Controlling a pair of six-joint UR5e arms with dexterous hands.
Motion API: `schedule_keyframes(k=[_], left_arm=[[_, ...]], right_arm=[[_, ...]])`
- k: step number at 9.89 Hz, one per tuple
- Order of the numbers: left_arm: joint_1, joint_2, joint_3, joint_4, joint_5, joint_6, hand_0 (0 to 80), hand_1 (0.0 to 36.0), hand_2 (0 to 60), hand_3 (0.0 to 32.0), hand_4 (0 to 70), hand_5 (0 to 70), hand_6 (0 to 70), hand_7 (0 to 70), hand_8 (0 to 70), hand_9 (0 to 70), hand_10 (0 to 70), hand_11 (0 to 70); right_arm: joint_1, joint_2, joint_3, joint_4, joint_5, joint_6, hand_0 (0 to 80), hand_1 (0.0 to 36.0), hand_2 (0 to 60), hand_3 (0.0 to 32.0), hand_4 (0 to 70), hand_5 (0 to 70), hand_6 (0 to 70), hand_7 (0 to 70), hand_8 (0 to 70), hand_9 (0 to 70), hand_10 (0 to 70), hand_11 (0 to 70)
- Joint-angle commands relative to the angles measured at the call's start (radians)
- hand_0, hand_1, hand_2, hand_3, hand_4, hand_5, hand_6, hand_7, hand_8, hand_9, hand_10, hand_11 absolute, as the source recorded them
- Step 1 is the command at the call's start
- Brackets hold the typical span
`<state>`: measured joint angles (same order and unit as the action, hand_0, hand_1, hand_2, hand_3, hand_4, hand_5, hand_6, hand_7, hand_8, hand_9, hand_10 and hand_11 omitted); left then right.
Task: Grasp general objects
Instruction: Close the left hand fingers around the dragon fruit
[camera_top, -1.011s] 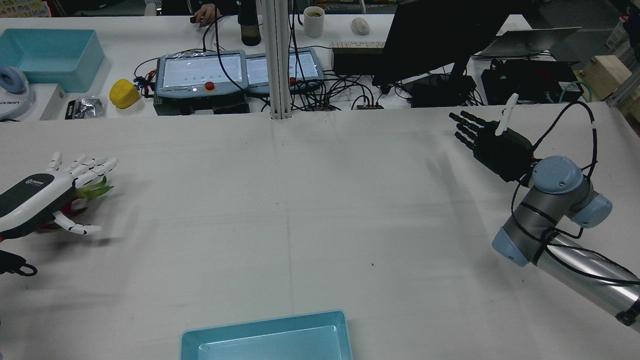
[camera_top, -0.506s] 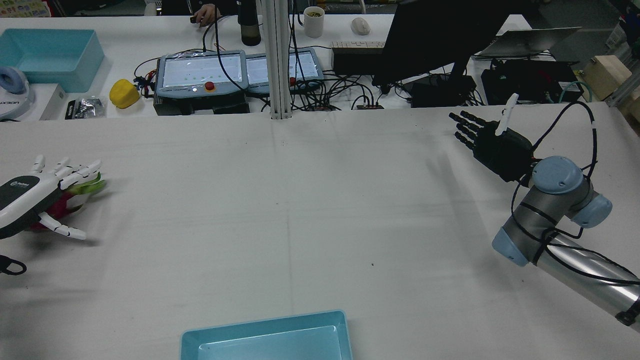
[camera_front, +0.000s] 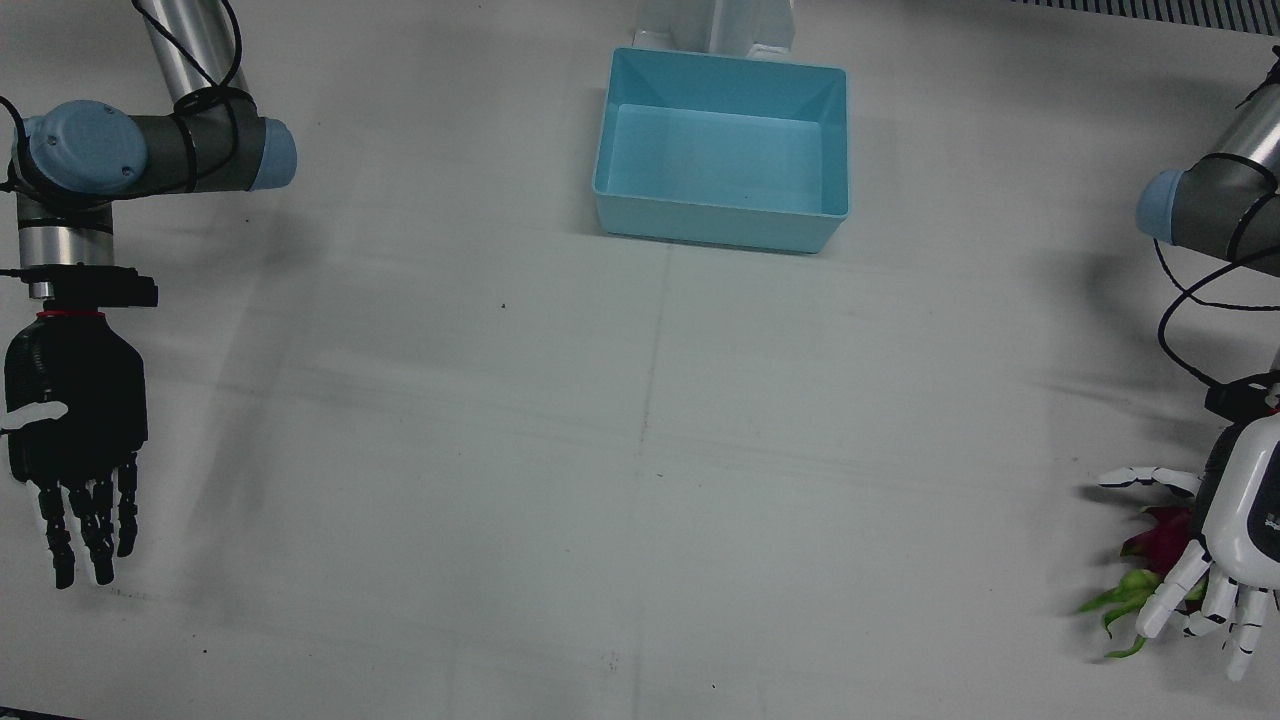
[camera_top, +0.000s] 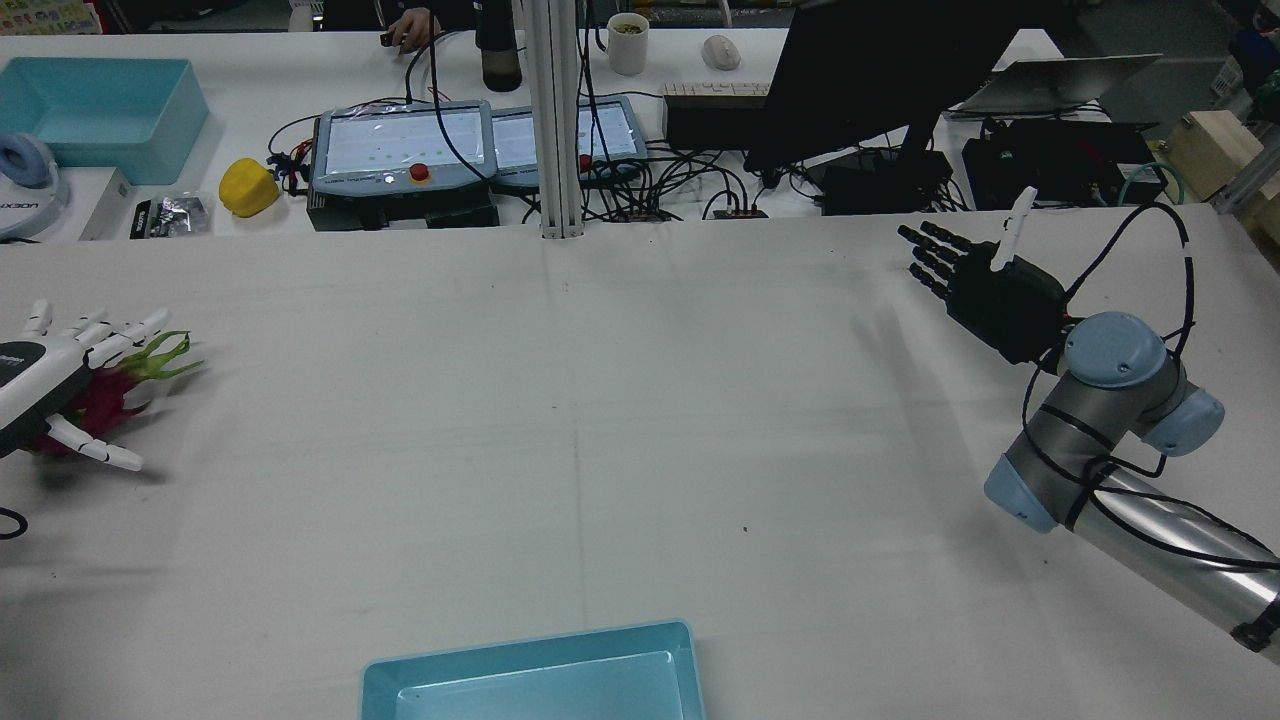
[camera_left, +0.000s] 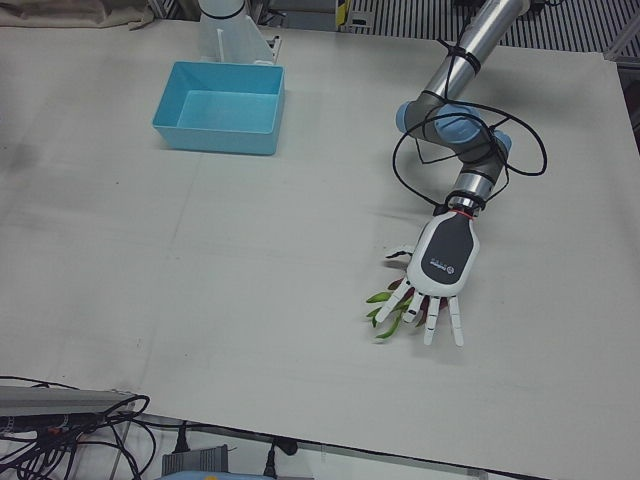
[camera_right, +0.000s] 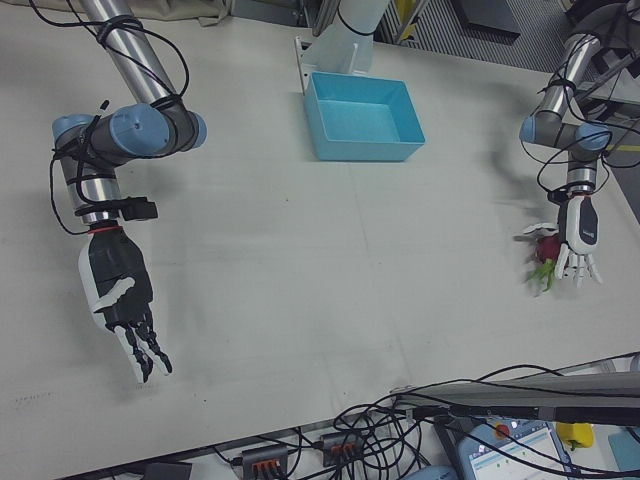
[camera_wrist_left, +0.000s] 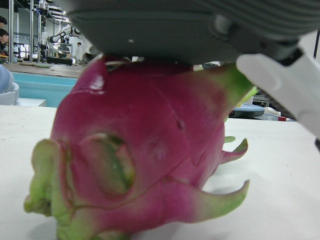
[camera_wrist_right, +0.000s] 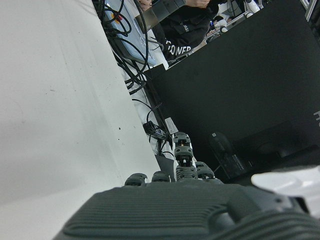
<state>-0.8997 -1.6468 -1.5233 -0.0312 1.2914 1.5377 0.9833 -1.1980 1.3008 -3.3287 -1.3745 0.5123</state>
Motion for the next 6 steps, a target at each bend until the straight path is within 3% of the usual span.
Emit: schedule_keyframes(k=[1, 2, 3, 4, 5, 6], left_arm=[[-0.002, 0.001, 0.017, -0.027, 0.0, 0.018, 0.0, 0.4, 60.0, 32.0, 0.0, 0.0, 2.9, 70.0, 0.0, 18.5, 23.9, 34.5], [-0.002, 0.001, 0.015, -0.029, 0.0, 0.03, 0.0, 13.2, 60.0, 32.0, 0.0, 2.1, 8.2, 70.0, 0.6, 18.6, 43.0, 61.2], [-0.002, 0.001, 0.017, -0.029, 0.0, 0.036, 0.0, 29.5, 60.0, 32.0, 0.0, 8.9, 12.2, 70.0, 1.4, 18.6, 64.9, 70.0], [-0.001, 0.001, 0.017, -0.029, 0.0, 0.041, 37.8, 35.3, 60.0, 32.0, 0.0, 15.2, 16.5, 70.0, 3.9, 18.6, 70.0, 70.0], [-0.001, 0.001, 0.017, -0.029, 0.0, 0.048, 48.4, 36.0, 60.0, 32.0, 0.0, 21.0, 21.4, 70.0, 12.7, 19.3, 70.0, 70.0], [-0.001, 0.001, 0.017, -0.027, 0.0, 0.076, 51.4, 36.0, 60.0, 32.0, 0.0, 24.8, 25.5, 70.0, 30.4, 39.5, 70.0, 70.0]], right_arm=[[0.0, 0.0, 0.0, 0.0, 0.0, 0.0, 0.0, 0.0, 0.0, 0.0, 0.0, 0.0, 0.0, 0.0, 0.0, 0.0, 0.0, 0.0], [0.0, 0.0, 0.0, 0.0, 0.0, 0.0, 0.0, 0.0, 0.0, 0.0, 0.0, 0.0, 0.0, 0.0, 0.0, 0.0, 0.0, 0.0], [0.0, 0.0, 0.0, 0.0, 0.0, 0.0, 0.0, 0.0, 0.0, 0.0, 0.0, 0.0, 0.0, 0.0, 0.0, 0.0, 0.0, 0.0], [0.0, 0.0, 0.0, 0.0, 0.0, 0.002, 0.0, 0.0, 0.0, 0.0, 0.0, 0.0, 0.0, 0.0, 0.0, 0.0, 0.0, 0.0], [0.0, 0.0, 0.0, 0.0, 0.0, 0.0, 0.0, 0.0, 0.0, 0.0, 0.0, 0.0, 0.0, 0.0, 0.0, 0.0, 0.0, 0.0], [0.0, 0.0, 0.0, 0.0, 0.0, 0.0, 0.0, 0.0, 0.0, 0.0, 0.0, 0.0, 0.0, 0.0, 0.0, 0.0, 0.0, 0.0]])
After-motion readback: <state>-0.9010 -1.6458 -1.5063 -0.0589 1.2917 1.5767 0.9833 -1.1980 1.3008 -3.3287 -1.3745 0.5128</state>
